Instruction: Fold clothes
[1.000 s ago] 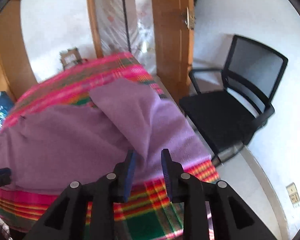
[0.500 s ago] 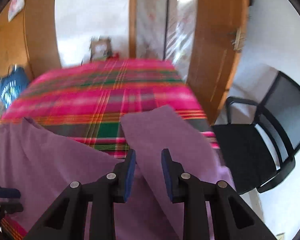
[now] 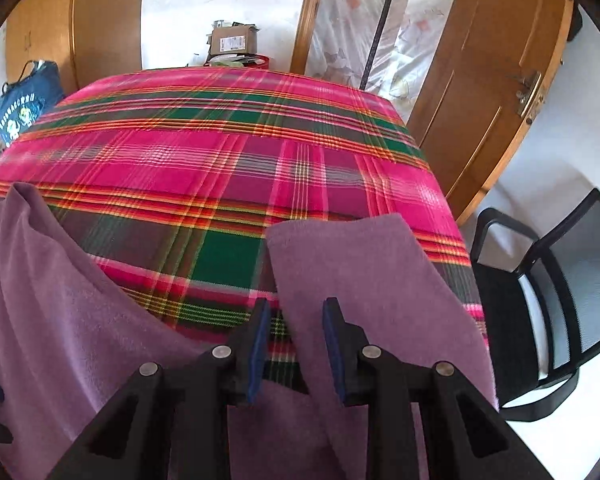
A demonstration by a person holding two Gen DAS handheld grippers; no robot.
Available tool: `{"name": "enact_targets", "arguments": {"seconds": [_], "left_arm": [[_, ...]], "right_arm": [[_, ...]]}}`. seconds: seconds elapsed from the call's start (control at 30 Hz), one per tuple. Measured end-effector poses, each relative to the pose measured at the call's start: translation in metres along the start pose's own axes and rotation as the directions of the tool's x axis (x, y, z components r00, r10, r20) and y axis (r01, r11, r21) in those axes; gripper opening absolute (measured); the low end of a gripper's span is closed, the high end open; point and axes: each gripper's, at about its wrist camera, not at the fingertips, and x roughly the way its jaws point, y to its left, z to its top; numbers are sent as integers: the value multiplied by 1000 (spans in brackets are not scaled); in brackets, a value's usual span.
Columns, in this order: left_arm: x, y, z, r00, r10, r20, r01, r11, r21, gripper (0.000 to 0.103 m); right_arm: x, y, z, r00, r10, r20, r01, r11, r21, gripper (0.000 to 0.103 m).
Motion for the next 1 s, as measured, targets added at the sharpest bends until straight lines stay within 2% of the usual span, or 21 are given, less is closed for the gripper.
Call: {"name": "enact_targets", "arguments": {"seconds": [0.07,0.13,0.3,0.53,0.67,1.0], "left_arm": [[0,0,-1,1000,2,1,-2,1000,-1,28],[0,-1,-1,1000,5,3,-5,1000,0,28],[0,-4,-2,1000,20,3,-20,1000,2,28],[1,-6,-4,999,34,7,-34,999,0,28],[1,-9,-4,999,41,5,-41,999,1,28],[4,-13,-2,998,55,3,-55,998,2,28]], "right_arm": [[0,-3,0,1000,-7,1,7,1000,19,13],[-1,-6,0,1000,-13,3,13,999,38,5],[-19,-26,-3,998,-24,59,17,993,115,4],[-60,-73,-9,988,-50,149,10,967,254,4],[-81,-102,-24,978,-101,183,35,943,330,4],[-105,-163,-61,957,-224,183,108,864,492,4]]}}
